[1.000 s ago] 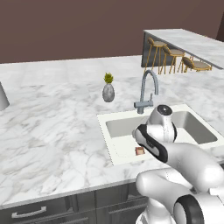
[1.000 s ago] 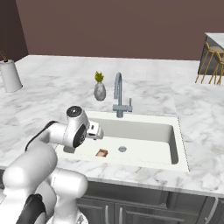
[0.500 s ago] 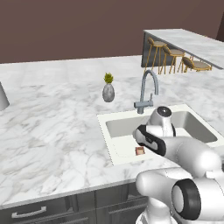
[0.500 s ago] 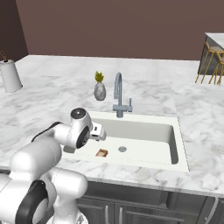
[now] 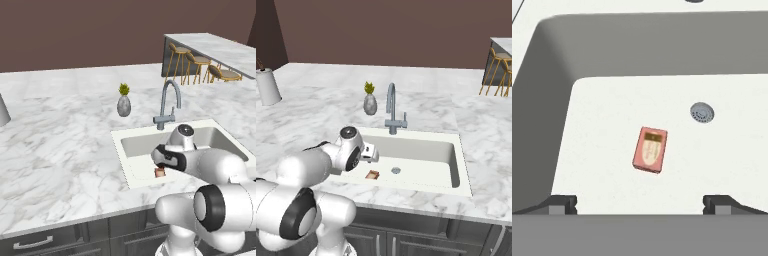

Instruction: Pick up the sponge and bar soap from the sink, and place them back in the cabinet, and close the cabinet door.

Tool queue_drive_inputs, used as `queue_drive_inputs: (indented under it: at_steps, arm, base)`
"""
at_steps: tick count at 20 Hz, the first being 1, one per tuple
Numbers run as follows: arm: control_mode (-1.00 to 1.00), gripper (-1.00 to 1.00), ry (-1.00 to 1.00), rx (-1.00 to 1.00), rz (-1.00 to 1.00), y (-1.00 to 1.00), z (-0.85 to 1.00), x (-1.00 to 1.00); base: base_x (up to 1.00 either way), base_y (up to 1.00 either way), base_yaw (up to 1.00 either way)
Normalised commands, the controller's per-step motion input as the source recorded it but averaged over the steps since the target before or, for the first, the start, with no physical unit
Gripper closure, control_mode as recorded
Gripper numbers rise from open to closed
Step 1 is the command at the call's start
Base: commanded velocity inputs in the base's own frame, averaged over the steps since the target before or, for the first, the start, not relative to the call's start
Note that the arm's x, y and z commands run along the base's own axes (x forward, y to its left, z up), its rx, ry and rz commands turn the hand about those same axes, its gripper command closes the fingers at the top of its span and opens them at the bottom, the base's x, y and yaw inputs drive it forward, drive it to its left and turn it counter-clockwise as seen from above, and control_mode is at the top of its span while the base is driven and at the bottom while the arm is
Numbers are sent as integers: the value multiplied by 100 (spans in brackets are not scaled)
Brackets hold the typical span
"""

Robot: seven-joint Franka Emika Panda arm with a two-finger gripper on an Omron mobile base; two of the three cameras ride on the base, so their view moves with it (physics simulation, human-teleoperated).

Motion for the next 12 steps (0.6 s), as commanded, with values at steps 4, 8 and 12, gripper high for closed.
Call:
queue_drive_inputs:
  at_steps: [4, 8, 12]
  arm:
    - [-100, -100, 0, 0, 0, 0, -23, 14]
    - [-100, -100, 0, 0, 0, 0, -25, 13]
    - [-100, -100, 0, 0, 0, 0, -25, 13]
  base:
    - [0, 0, 0]
    - [0, 0, 0]
    - [0, 0, 0]
